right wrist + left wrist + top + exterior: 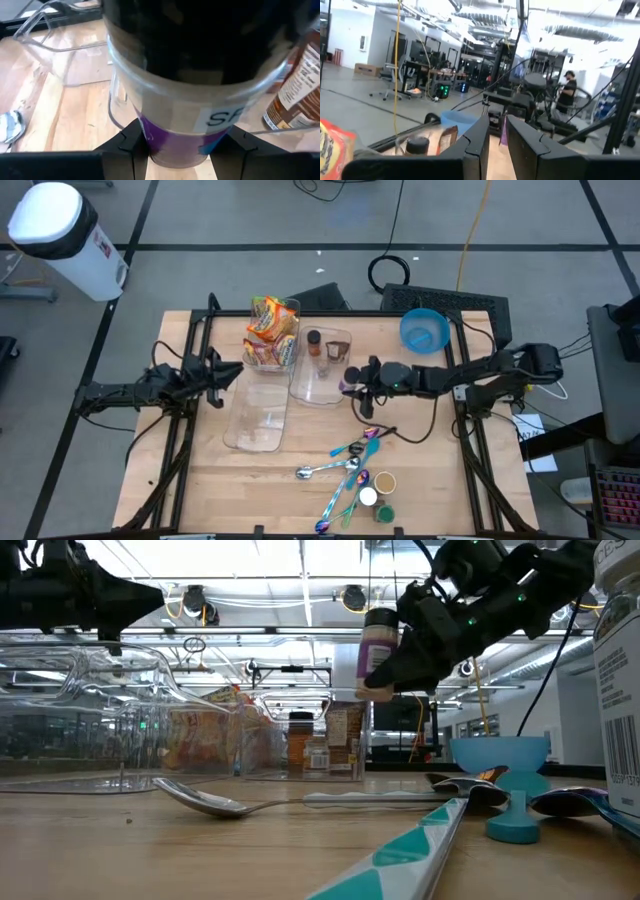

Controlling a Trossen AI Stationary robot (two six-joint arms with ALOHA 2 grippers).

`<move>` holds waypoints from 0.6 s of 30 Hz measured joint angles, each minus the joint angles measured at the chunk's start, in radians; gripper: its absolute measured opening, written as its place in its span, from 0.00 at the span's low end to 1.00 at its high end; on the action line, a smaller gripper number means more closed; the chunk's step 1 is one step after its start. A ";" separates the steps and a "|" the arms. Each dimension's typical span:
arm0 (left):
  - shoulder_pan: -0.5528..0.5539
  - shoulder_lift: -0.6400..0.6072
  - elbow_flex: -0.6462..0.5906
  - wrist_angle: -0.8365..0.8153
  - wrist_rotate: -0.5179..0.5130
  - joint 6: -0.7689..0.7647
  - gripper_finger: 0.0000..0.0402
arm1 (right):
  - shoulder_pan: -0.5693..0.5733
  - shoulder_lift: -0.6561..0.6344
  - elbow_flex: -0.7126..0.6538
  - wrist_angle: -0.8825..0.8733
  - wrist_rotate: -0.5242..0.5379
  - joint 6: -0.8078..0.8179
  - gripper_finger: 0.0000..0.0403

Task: Pick & Place Food Item
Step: Put the purple spice bottle into the middle transparent bin

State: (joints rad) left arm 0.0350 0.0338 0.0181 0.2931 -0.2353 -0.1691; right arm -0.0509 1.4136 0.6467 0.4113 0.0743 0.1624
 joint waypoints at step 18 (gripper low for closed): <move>0.000 0.405 0.368 -0.063 -0.027 -0.019 0.36 | 0.020 0.001 -0.003 0.031 -0.001 -0.045 0.37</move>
State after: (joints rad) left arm 0.0347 0.4388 0.3859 0.2303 -0.2619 -0.1876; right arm -0.0307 1.4147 0.6441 0.4424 0.0737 0.1177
